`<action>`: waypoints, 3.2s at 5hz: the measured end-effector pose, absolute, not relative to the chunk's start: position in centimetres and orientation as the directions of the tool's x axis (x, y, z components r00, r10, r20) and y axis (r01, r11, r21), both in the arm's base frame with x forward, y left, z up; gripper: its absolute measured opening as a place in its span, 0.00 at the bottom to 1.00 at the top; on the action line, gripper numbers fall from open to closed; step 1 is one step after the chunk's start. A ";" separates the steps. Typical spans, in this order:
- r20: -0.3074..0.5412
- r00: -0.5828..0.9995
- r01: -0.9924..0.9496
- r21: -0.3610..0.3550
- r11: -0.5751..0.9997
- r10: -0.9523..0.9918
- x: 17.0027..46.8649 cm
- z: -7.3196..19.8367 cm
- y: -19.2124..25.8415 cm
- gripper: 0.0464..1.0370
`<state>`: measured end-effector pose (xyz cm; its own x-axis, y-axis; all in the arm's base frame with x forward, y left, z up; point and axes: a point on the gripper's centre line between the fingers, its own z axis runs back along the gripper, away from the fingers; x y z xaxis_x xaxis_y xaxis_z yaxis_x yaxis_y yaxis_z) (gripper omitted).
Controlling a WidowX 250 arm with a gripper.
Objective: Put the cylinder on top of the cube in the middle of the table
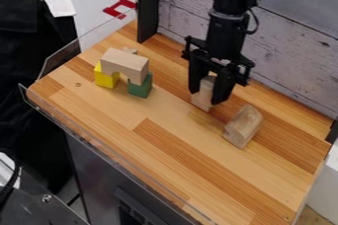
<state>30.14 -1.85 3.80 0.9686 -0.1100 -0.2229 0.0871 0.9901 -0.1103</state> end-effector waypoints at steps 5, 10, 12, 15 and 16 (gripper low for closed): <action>-0.136 0.988 0.058 -0.097 0.994 -0.071 32.3 5.2 -0.3 0.50; -0.171 0.982 0.057 -0.120 0.991 -0.077 31.9 3.2 -0.9 0.50; -0.178 0.983 0.033 -0.119 0.992 -0.054 31.4 2.5 -1.0 0.88; -0.091 0.995 -0.035 -0.069 0.997 0.029 31.9 5.6 -0.2 0.96; -0.029 1.000 -0.012 -0.052 0.999 0.011 32.0 9.1 0.0 0.96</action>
<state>32.04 0.02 9.11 0.9995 0.0109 -0.0294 -0.0124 0.9986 -0.0519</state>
